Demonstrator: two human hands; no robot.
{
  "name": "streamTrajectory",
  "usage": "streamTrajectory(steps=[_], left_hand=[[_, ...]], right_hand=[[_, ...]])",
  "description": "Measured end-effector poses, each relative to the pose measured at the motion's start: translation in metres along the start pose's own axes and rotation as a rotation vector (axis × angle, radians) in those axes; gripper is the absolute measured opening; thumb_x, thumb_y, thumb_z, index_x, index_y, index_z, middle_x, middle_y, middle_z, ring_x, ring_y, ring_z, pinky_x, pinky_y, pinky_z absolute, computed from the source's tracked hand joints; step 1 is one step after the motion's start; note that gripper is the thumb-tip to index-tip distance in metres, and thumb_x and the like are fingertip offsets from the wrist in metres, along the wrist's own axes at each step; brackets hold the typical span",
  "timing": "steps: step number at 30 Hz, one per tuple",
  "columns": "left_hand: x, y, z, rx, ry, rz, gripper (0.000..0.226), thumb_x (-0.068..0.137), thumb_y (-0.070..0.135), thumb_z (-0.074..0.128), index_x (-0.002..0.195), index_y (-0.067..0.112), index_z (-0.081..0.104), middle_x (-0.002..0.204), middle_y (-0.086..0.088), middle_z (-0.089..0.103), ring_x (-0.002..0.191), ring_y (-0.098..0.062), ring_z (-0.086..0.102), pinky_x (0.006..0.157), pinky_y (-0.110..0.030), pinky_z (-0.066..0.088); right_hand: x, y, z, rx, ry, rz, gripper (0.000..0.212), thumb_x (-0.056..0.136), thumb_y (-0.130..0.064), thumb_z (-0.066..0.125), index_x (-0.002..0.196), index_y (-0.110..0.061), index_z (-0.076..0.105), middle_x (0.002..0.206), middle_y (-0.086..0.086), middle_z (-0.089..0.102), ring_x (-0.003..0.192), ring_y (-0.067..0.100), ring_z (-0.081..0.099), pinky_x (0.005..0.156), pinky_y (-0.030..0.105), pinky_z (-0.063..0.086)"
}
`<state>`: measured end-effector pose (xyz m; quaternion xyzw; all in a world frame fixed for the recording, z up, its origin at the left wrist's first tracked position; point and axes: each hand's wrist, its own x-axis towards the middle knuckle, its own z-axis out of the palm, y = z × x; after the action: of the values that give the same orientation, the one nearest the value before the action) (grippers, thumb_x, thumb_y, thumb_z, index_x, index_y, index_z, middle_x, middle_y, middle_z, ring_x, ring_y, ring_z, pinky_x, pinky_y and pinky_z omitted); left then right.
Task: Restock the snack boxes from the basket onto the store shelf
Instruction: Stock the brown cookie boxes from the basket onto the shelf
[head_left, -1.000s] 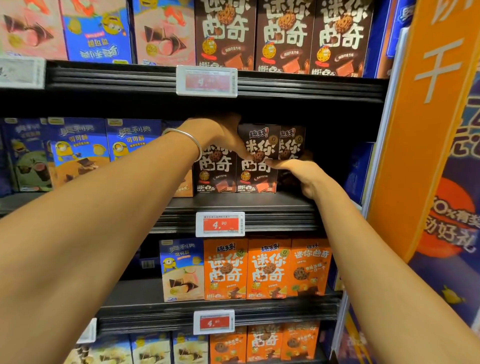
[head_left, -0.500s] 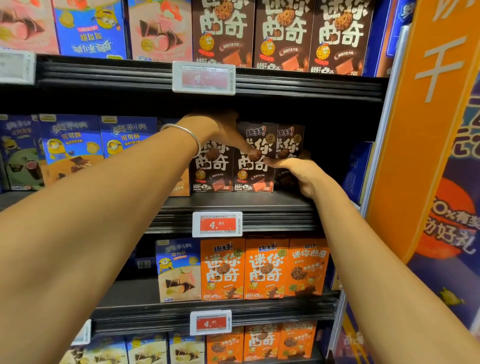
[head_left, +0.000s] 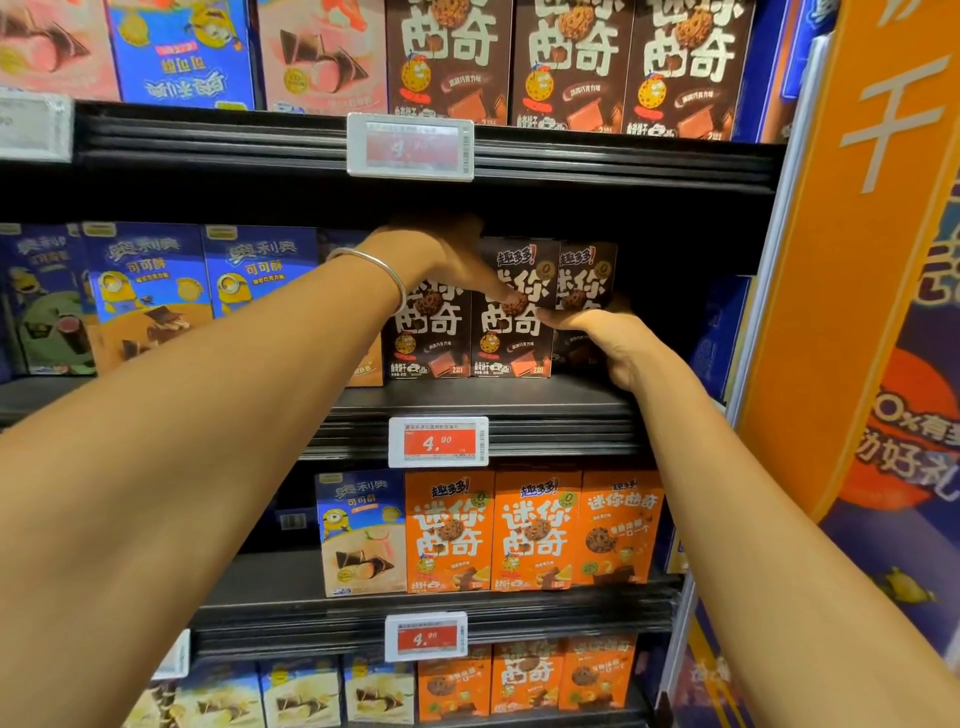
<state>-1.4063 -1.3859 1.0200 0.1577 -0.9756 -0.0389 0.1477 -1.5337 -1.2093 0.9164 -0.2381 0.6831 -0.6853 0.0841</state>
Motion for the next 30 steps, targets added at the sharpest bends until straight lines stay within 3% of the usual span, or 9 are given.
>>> streamTrajectory(steps=[8, 11, 15, 17, 21, 23, 25, 28, 30], left_hand=[[-0.011, 0.003, -0.009, -0.050, 0.045, 0.013, 0.124, 0.057, 0.089, 0.075, 0.158, 0.031, 0.032, 0.157, 0.001, 0.046, 0.142, -0.031, 0.047, 0.114, -0.050, 0.044], [-0.021, 0.010, -0.014, -0.154, 0.103, 0.060, 0.111, 0.067, 0.090, 0.065, 0.156, 0.031, 0.036, 0.153, 0.001, 0.049, 0.140, -0.028, 0.048, 0.112, -0.041, 0.042], [-0.047, 0.022, -0.011, -0.331, 0.023, 0.039, 0.109, 0.078, 0.093, 0.047, 0.164, 0.029, 0.025, 0.162, 0.004, 0.036, 0.147, -0.022, 0.035, 0.103, -0.031, 0.029], [-0.070, 0.021, -0.005, -0.197, 0.216, 0.045, 0.112, 0.075, 0.098, 0.040, 0.162, 0.028, 0.030, 0.165, -0.004, 0.038, 0.149, -0.028, 0.039, 0.101, -0.034, 0.032], [-0.129, 0.013, 0.019, -0.389, 0.515, 0.246, 0.087, 0.087, 0.077, 0.055, 0.155, 0.025, 0.045, 0.154, 0.005, 0.053, 0.137, -0.006, 0.048, 0.107, -0.013, 0.037], [-0.161, 0.008, 0.036, -0.565, 0.572, 0.263, 0.070, 0.091, 0.065, 0.058, 0.149, 0.026, 0.050, 0.147, 0.006, 0.058, 0.133, 0.001, 0.050, 0.109, -0.015, 0.040], [-0.195, 0.001, 0.056, -0.776, 0.597, 0.248, 0.057, 0.094, 0.053, 0.060, 0.143, 0.024, 0.054, 0.142, 0.002, 0.062, 0.134, -0.005, 0.056, 0.113, -0.033, 0.048], [-0.250, -0.015, 0.091, -0.983, 0.642, 0.177, 0.053, 0.098, 0.043, 0.058, 0.141, 0.012, 0.056, 0.138, -0.006, 0.066, 0.132, -0.015, 0.061, 0.107, -0.029, 0.049], [-0.291, -0.029, 0.124, -1.118, 0.663, 0.086, 0.054, 0.100, 0.051, 0.059, 0.140, 0.016, 0.057, 0.138, -0.006, 0.068, 0.132, -0.021, 0.062, 0.104, -0.030, 0.050]], right_hand=[[-0.005, -0.002, -0.004, 0.002, 0.068, -0.006, 0.072, 0.055, -0.038, 0.098, 0.116, -0.018, 0.067, 0.110, -0.003, 0.072, 0.104, 0.017, 0.064, 0.081, 0.031, 0.049], [-0.013, -0.009, -0.006, 0.030, 0.128, -0.040, 0.084, 0.064, -0.035, 0.093, 0.136, -0.009, 0.057, 0.121, 0.007, 0.070, 0.111, 0.025, 0.066, 0.096, 0.044, 0.055], [-0.043, -0.023, -0.004, 0.072, 0.163, -0.173, 0.101, 0.059, -0.040, 0.089, 0.144, -0.008, 0.045, 0.126, 0.009, 0.067, 0.109, 0.024, 0.068, 0.088, 0.042, 0.060], [-0.061, -0.025, 0.000, 0.102, 0.171, -0.215, 0.102, 0.062, -0.045, 0.089, 0.147, -0.014, 0.041, 0.133, 0.006, 0.063, 0.116, 0.023, 0.065, 0.092, 0.043, 0.058], [-0.101, -0.026, 0.008, 0.174, 0.151, -0.283, 0.063, 0.083, -0.046, 0.077, 0.137, -0.024, 0.053, 0.126, -0.008, 0.066, 0.106, -0.001, 0.065, 0.076, 0.016, 0.054], [-0.122, -0.023, 0.012, 0.207, 0.111, -0.304, 0.053, 0.089, -0.045, 0.071, 0.135, -0.025, 0.053, 0.129, -0.009, 0.064, 0.113, 0.001, 0.063, 0.088, 0.022, 0.052], [-0.145, -0.017, 0.014, 0.238, 0.053, -0.301, 0.062, 0.087, -0.047, 0.067, 0.141, -0.022, 0.051, 0.137, -0.004, 0.062, 0.122, 0.009, 0.063, 0.100, 0.033, 0.052], [-0.179, 0.002, 0.009, 0.306, -0.061, -0.297, 0.054, 0.090, -0.042, 0.062, 0.138, -0.018, 0.054, 0.131, 0.001, 0.068, 0.118, 0.015, 0.068, 0.101, 0.038, 0.053], [-0.202, 0.023, 0.010, 0.387, -0.117, -0.273, 0.044, 0.094, -0.037, 0.056, 0.132, -0.015, 0.057, 0.122, 0.004, 0.073, 0.114, 0.021, 0.070, 0.095, 0.036, 0.055]])
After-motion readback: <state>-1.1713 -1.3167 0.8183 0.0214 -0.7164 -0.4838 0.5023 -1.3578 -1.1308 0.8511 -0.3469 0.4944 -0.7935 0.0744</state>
